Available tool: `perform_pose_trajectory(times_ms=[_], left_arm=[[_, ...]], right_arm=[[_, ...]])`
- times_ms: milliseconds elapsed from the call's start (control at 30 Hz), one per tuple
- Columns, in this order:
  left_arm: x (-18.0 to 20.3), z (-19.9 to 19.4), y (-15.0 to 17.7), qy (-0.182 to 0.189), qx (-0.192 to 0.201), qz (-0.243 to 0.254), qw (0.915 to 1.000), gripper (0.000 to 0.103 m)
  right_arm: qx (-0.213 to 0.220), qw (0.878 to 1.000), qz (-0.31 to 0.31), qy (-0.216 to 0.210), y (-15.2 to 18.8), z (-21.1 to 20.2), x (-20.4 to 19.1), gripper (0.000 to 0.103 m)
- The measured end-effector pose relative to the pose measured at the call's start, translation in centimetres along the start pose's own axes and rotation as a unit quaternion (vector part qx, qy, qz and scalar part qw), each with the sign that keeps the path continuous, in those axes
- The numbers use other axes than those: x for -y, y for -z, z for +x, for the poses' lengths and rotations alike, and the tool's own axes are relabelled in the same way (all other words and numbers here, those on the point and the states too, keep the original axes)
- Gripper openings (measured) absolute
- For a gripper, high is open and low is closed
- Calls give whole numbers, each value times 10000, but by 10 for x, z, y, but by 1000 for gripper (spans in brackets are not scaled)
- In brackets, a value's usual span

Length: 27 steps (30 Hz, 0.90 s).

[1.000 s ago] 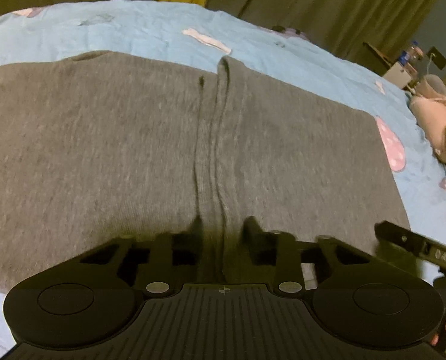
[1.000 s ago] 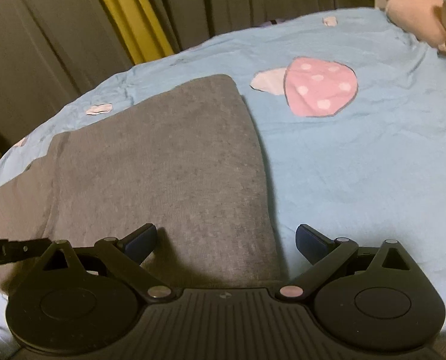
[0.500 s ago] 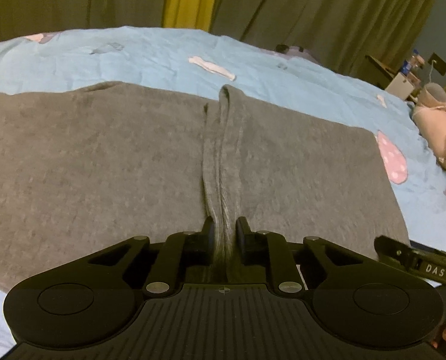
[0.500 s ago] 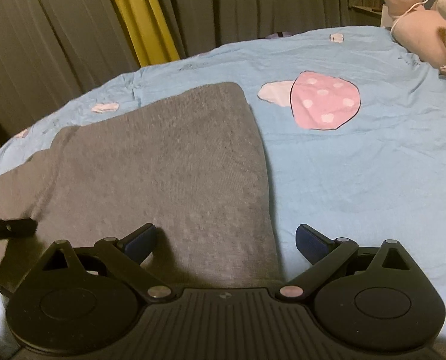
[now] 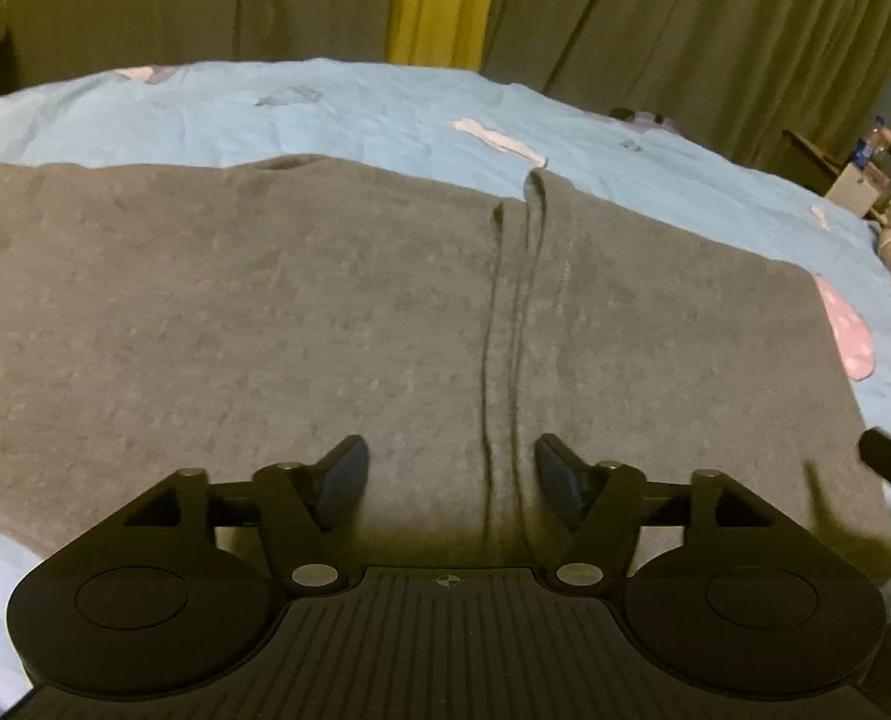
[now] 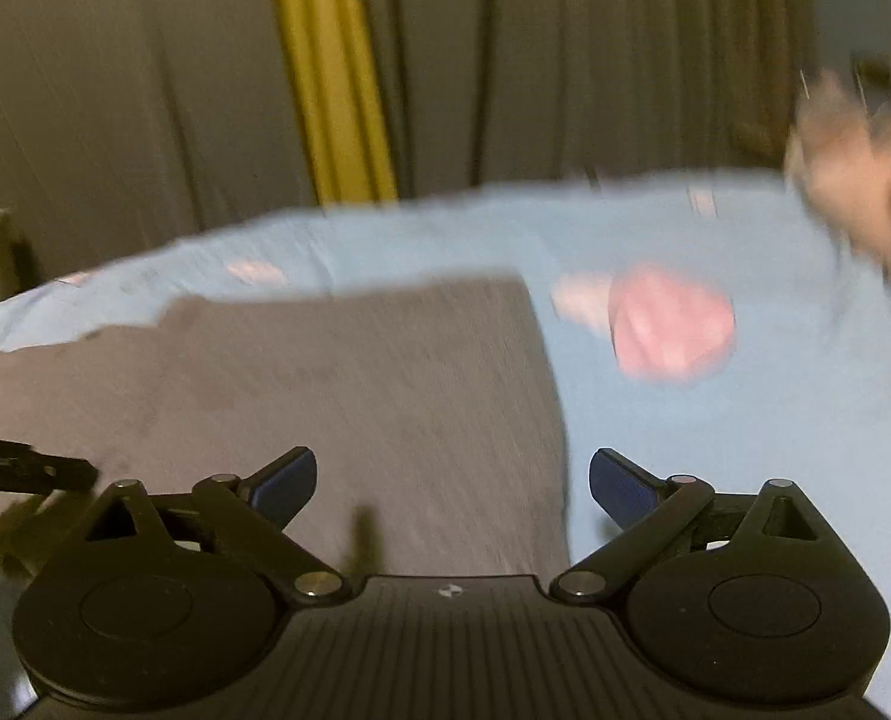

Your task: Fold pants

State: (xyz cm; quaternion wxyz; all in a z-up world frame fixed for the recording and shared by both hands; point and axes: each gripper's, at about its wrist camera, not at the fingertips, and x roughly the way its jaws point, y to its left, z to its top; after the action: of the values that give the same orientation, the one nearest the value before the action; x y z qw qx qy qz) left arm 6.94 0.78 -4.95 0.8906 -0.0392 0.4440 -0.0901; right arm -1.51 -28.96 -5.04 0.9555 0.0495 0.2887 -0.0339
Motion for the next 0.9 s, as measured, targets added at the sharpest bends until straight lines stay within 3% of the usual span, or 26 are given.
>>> perform_pose_trajectory(times_ms=[67,167,233,300,433,533,667,900], left_arm=[[-2,-3,-1,-43,27,-69,10000,75],[-7,-6,-1,-103,43,-251,9996,80],[-13,-9,-1,-184,71,-422,9989,82],[-22,-11,-3,-270,82,-686,9972,83],[-35,-19,-3,66,117,-1175,9930,84],[-34,-22,1,107,119,-1139,9934,84],[-38,-22,5,-234,202,-1071,9938,84],[-85,-27,9,-645,615,-2206,9713,85]], right_arm=[[-40,9995,-296,-100,3,1,-12,74],[-618,9962,-549,-270,11,17,-26,50],[-853,9940,-636,-254,18,27,-36,48],[-769,9939,-742,-258,19,29,-43,48],[-762,9936,-652,-518,14,38,-48,48],[-769,9933,-627,-595,6,51,-57,46],[-800,9920,-766,-600,-12,75,-75,46],[-946,9909,-818,-488,-44,133,-97,46]])
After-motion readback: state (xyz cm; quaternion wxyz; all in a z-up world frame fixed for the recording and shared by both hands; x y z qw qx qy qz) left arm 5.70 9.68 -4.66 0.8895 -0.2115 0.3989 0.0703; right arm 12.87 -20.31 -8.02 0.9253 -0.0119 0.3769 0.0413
